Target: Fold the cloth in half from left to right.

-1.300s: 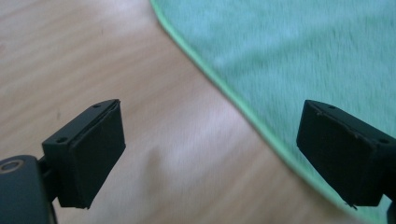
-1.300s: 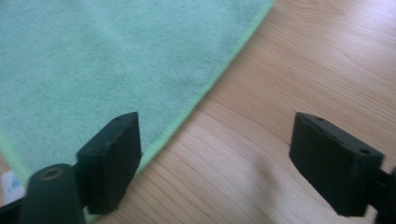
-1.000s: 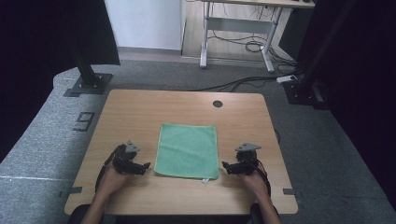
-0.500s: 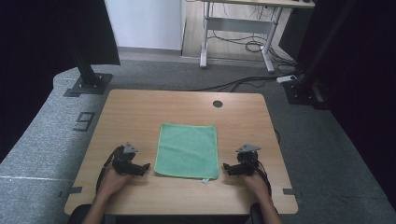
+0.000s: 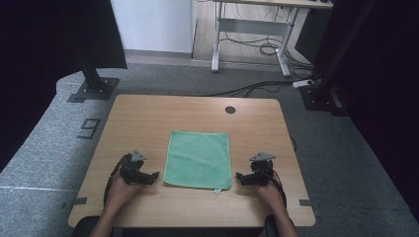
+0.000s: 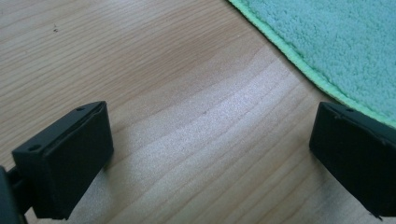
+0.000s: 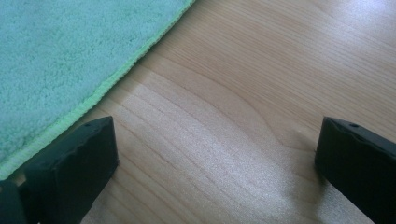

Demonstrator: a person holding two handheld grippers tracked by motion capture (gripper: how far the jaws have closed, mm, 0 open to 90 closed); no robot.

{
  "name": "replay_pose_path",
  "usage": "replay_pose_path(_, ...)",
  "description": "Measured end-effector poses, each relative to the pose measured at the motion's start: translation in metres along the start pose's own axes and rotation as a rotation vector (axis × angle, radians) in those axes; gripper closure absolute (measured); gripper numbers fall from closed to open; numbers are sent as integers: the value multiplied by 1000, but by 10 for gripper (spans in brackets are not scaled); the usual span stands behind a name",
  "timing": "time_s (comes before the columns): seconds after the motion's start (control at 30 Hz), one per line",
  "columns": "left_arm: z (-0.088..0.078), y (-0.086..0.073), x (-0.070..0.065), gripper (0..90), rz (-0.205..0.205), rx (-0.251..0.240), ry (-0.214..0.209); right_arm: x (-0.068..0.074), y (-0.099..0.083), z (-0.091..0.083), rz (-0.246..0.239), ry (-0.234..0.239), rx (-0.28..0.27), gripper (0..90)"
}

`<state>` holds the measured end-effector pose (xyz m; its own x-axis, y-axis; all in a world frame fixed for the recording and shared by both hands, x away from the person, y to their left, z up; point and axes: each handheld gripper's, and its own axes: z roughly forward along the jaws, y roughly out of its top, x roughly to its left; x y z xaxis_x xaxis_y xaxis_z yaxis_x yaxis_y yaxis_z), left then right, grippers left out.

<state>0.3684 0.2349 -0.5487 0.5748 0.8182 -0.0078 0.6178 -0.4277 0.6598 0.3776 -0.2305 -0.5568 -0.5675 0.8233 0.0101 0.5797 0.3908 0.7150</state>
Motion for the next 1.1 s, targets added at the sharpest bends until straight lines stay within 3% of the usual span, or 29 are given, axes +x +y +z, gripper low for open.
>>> replay_pose_path(0.3, 1, 1, 1, 0, 6, 1, -5, 5, 6, -7, 19, -14, -3, 37)
replay_pose_path(0.4, 1, 1, 1, 0, 8, 1, -7, 13, 11, -11, 12, -10, -15, 37)
replay_pose_path(0.63, 1, 1, 1, 0, 10, 1, -9, 40, 19, -12, -32, 49, -4, 25)
replay_pose_path(0.77, 1, 1, 1, 0, 10, 1, -9, 48, 19, -9, -57, 71, 14, 19)
replay_pose_path(1.03, 1, 1, 1, 0, 10, 1, -9, 46, 14, 0, -101, 49, 102, 10)
replay_pose_path(1.1, 1, 1, 1, 0, 10, 1, -9, 46, 14, 0, -91, 51, 103, 10)
